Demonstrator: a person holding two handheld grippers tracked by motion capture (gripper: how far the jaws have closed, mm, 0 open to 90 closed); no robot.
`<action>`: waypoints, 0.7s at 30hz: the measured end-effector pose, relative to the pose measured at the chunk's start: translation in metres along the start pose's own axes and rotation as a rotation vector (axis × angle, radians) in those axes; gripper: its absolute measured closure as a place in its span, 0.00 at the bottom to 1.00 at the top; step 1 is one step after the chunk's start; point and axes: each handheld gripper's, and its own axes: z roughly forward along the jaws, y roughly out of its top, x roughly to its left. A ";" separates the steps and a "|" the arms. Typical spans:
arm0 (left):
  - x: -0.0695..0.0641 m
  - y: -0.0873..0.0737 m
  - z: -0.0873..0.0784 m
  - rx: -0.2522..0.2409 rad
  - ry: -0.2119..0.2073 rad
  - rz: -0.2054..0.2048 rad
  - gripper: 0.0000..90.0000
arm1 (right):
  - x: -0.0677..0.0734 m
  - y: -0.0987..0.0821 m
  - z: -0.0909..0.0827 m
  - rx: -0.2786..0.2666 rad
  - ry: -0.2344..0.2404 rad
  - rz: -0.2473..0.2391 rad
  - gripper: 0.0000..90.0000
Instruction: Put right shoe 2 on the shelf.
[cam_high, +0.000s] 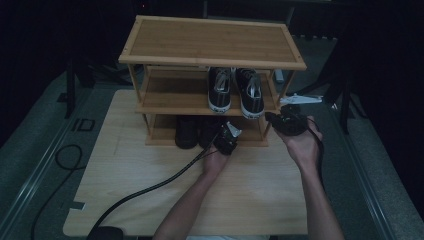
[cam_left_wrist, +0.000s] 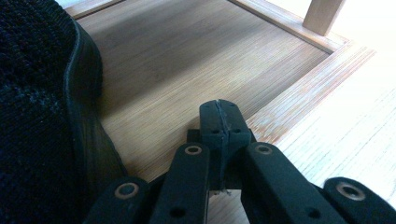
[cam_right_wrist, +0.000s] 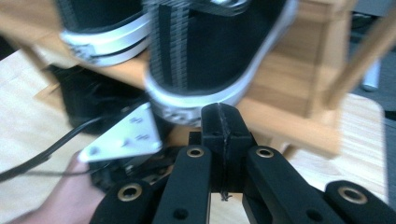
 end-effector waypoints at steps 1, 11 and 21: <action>0.000 0.000 0.000 0.000 0.000 0.000 1.00 | -0.002 0.001 0.001 0.001 -0.006 0.008 1.00; 0.000 0.000 0.000 0.001 -0.001 0.001 1.00 | -0.002 0.004 0.020 0.023 0.005 0.025 1.00; 0.000 0.000 0.000 0.001 0.000 0.003 1.00 | 0.000 0.005 0.023 0.021 0.018 0.028 1.00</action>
